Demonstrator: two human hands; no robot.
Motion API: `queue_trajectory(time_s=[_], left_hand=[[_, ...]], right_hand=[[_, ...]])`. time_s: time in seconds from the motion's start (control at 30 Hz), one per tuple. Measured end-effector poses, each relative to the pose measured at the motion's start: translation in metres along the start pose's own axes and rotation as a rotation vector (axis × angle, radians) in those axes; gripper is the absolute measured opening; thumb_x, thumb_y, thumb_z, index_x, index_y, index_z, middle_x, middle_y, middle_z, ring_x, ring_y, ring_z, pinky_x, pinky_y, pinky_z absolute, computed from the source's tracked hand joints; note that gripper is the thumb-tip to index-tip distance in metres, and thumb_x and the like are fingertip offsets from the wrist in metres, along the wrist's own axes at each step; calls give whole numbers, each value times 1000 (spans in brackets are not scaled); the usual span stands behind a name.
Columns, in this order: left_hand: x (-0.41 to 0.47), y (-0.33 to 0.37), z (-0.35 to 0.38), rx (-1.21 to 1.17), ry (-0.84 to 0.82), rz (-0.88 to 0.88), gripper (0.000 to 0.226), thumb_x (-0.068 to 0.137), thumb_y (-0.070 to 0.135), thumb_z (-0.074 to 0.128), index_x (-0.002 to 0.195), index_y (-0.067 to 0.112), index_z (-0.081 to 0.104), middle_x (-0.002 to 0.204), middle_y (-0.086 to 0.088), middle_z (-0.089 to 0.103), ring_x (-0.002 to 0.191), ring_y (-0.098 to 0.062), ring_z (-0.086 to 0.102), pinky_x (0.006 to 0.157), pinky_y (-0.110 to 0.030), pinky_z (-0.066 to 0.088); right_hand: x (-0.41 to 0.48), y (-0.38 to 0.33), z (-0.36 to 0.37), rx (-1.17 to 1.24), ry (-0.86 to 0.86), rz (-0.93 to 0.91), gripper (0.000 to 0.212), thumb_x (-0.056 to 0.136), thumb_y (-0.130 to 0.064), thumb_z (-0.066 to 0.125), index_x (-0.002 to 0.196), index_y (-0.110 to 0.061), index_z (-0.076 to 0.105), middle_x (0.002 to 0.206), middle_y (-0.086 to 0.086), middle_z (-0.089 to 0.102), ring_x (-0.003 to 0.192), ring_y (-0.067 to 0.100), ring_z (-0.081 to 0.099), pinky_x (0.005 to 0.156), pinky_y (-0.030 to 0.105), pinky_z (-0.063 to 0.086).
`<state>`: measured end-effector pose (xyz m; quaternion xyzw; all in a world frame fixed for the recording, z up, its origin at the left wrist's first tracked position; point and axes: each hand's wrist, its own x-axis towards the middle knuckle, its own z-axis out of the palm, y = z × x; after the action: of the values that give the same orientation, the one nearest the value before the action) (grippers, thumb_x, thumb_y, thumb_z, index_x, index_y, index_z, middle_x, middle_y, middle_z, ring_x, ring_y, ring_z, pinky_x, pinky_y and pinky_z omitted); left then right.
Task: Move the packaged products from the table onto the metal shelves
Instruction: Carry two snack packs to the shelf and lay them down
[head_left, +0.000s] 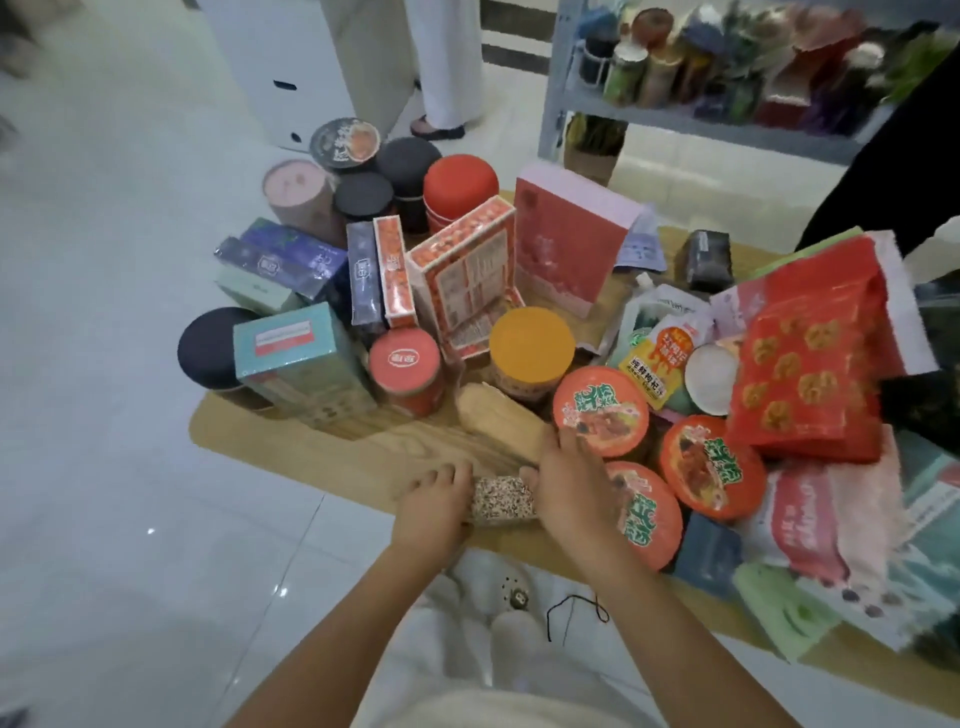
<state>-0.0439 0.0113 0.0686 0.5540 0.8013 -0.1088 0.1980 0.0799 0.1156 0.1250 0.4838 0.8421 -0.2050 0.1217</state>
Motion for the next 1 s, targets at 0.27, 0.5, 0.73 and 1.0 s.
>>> queue_trajectory(time_s=[0.27, 0.5, 0.73, 1.0], left_hand=[[-63, -6, 31, -443, -146, -324, 54, 79, 51, 67, 112, 22, 36, 108, 1, 59, 95, -20, 59, 64, -30, 40], [-154, -36, 75, -1126, -156, -616, 39, 70, 45, 76, 95, 25, 53, 96, 5, 68, 81, -11, 69, 72, -35, 60], [-244, -39, 98, -1204, -30, -876, 49, 59, 55, 76, 93, 26, 56, 89, 9, 68, 76, -9, 68, 70, -32, 58], [-331, -34, 118, -1299, 138, -992, 43, 67, 44, 80, 98, 22, 58, 94, 6, 69, 77, -10, 70, 72, -36, 59]], right_hand=[[25, 5, 22, -171, 137, -158, 74, 90, -58, 47, 142, -9, 34, 144, 12, 33, 134, 32, 25, 109, 42, 22], [45, -16, 50, -327, 206, -124, 66, 84, -27, 68, 139, -11, 37, 122, 13, 45, 113, 31, 38, 95, 40, 32], [20, -26, 80, -127, 71, -196, 80, 87, -24, 58, 150, -19, 9, 141, 22, 35, 120, 43, 44, 98, 50, 38], [-42, -57, 96, 235, -151, -105, 95, 70, -28, 80, 145, -19, 21, 128, 20, 49, 111, 41, 51, 91, 48, 45]])
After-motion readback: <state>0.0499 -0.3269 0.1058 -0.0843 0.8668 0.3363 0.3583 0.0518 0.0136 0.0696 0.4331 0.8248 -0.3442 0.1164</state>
